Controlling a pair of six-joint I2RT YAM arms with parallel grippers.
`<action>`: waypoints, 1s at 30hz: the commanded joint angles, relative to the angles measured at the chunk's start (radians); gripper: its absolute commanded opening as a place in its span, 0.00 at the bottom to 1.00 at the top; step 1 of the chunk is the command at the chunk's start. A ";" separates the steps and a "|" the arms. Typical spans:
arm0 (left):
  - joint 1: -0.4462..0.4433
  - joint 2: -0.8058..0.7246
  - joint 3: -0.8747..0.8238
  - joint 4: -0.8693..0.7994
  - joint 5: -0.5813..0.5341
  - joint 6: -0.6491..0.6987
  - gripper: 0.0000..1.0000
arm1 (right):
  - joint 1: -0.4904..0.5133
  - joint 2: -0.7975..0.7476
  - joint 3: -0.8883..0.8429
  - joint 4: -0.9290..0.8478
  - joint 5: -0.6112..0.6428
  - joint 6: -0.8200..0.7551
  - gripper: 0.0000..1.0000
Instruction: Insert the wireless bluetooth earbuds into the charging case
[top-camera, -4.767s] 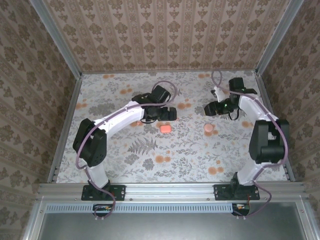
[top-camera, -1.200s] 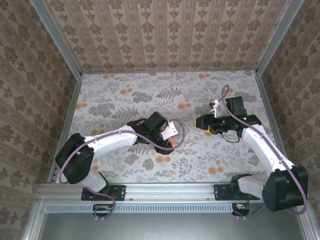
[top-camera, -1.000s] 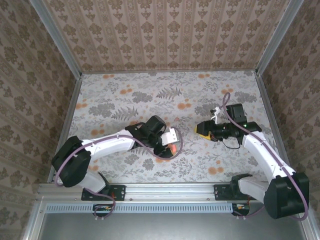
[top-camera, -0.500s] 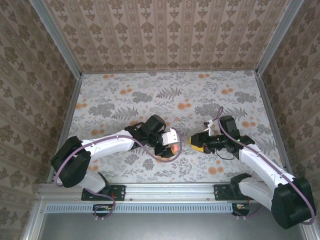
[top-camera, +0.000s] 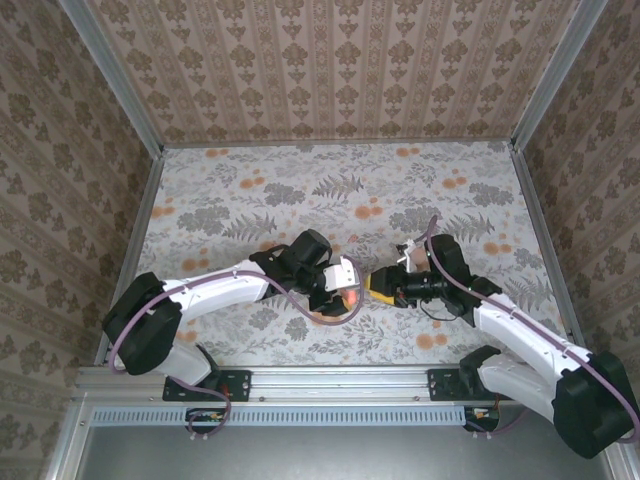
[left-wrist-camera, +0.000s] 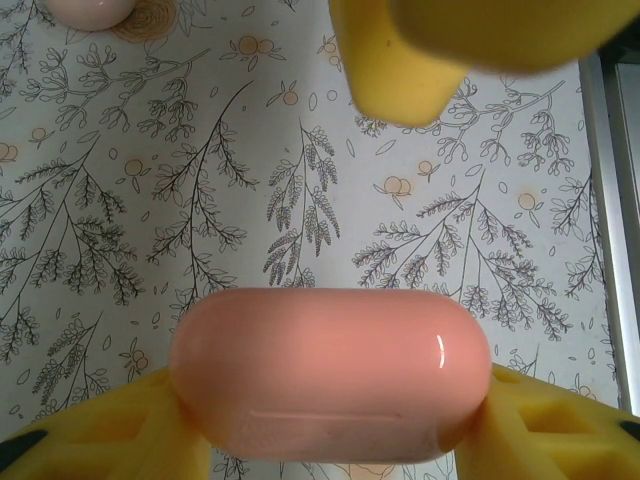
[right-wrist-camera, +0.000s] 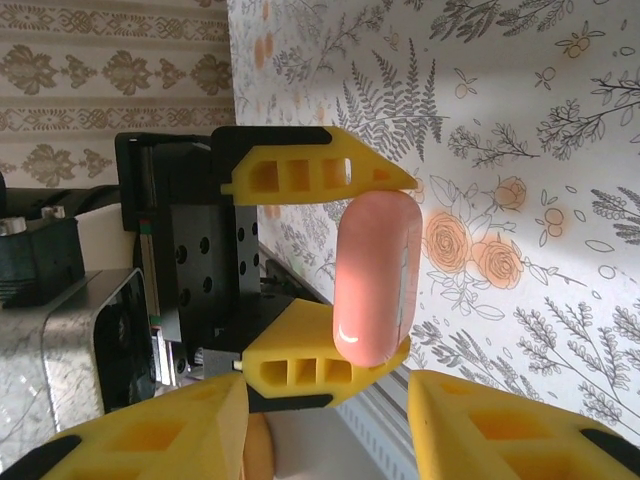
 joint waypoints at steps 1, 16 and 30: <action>-0.002 -0.001 0.032 0.000 0.033 0.028 0.50 | 0.021 0.028 -0.014 0.065 0.031 0.036 0.46; -0.003 -0.007 0.047 0.012 0.028 0.006 0.50 | 0.075 0.174 0.009 0.172 0.004 0.045 0.43; -0.003 0.002 0.064 0.025 0.027 -0.027 0.50 | 0.096 0.217 0.018 0.195 -0.019 0.039 0.36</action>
